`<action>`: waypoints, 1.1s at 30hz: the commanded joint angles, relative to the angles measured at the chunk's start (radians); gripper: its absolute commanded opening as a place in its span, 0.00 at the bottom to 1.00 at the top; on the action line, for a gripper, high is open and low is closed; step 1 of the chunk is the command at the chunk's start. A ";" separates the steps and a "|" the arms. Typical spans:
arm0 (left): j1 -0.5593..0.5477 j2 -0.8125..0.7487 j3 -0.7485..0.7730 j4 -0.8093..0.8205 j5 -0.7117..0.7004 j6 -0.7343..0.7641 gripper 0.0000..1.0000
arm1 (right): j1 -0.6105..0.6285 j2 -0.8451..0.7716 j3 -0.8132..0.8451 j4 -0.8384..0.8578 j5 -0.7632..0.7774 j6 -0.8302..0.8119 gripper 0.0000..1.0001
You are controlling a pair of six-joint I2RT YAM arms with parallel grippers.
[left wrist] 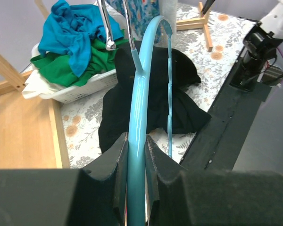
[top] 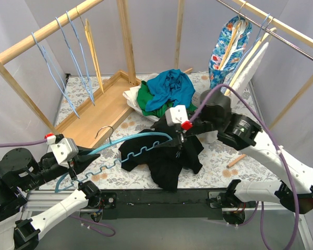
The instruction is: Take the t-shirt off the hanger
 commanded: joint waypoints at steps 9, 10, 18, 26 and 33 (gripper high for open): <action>0.004 -0.017 0.012 0.014 0.090 0.015 0.00 | -0.043 0.133 0.083 -0.254 -0.185 -0.057 0.51; 0.004 -0.020 0.010 0.015 0.080 0.015 0.00 | -0.044 0.133 0.078 -0.256 -0.189 -0.055 0.45; 0.004 -0.051 -0.008 0.051 -0.013 0.002 0.00 | -0.050 0.109 0.035 -0.240 -0.176 -0.042 0.01; 0.004 -0.153 -0.092 0.210 -0.341 -0.026 0.85 | -0.063 0.078 0.015 -0.234 -0.059 -0.028 0.01; 0.004 -0.210 -0.186 0.434 -0.812 -0.014 0.96 | -0.075 0.101 -0.029 -0.208 0.189 0.035 0.01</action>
